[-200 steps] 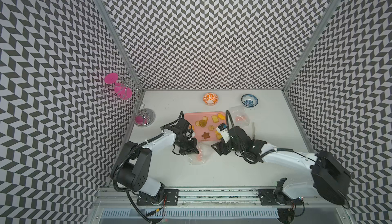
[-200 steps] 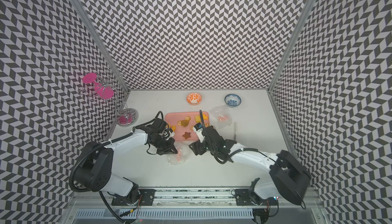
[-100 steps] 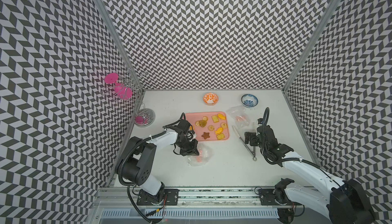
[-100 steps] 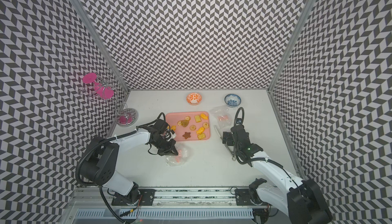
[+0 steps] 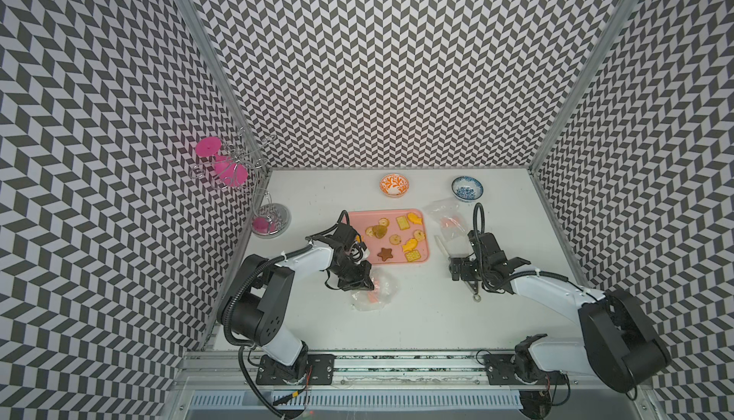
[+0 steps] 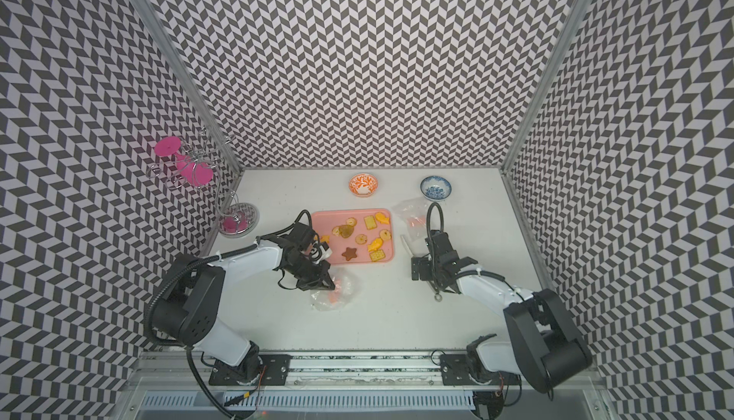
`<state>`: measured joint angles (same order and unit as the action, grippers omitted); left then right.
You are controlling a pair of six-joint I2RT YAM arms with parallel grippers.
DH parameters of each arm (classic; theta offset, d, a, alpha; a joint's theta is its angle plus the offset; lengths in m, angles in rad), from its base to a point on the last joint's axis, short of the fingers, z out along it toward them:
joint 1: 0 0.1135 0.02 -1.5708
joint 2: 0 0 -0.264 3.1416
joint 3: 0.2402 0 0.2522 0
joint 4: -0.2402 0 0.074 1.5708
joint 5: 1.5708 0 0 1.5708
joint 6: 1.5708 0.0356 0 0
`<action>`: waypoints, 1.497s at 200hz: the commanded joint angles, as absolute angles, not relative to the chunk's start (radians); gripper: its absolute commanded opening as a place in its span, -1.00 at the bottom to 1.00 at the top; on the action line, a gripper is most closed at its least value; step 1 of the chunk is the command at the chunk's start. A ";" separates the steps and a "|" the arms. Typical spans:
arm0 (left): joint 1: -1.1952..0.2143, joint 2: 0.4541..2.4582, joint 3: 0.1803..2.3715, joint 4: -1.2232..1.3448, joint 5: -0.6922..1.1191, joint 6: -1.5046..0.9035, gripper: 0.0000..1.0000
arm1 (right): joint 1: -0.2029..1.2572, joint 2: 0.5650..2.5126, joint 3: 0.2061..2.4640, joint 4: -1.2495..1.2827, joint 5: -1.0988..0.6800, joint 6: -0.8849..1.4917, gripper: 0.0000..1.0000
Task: Put the cookies into a resealable bag to prevent moisture
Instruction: Pick up the clamp from the center of the board.
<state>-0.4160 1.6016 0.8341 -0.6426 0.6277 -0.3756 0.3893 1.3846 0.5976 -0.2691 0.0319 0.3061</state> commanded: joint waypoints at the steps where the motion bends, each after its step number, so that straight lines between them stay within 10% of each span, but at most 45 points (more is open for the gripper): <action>1: -0.409 1.611 0.830 -0.625 0.639 -0.349 -1.00 | 0.392 1.460 0.632 -0.281 0.018 0.311 0.93; 149: -0.438 1.665 0.821 -0.580 0.637 -0.343 -1.00 | 0.599 1.541 0.664 -0.412 0.267 0.461 0.41; 299: -0.429 1.614 0.826 -0.621 0.619 -0.331 -1.00 | 0.608 1.063 0.728 -0.617 0.136 0.405 -0.17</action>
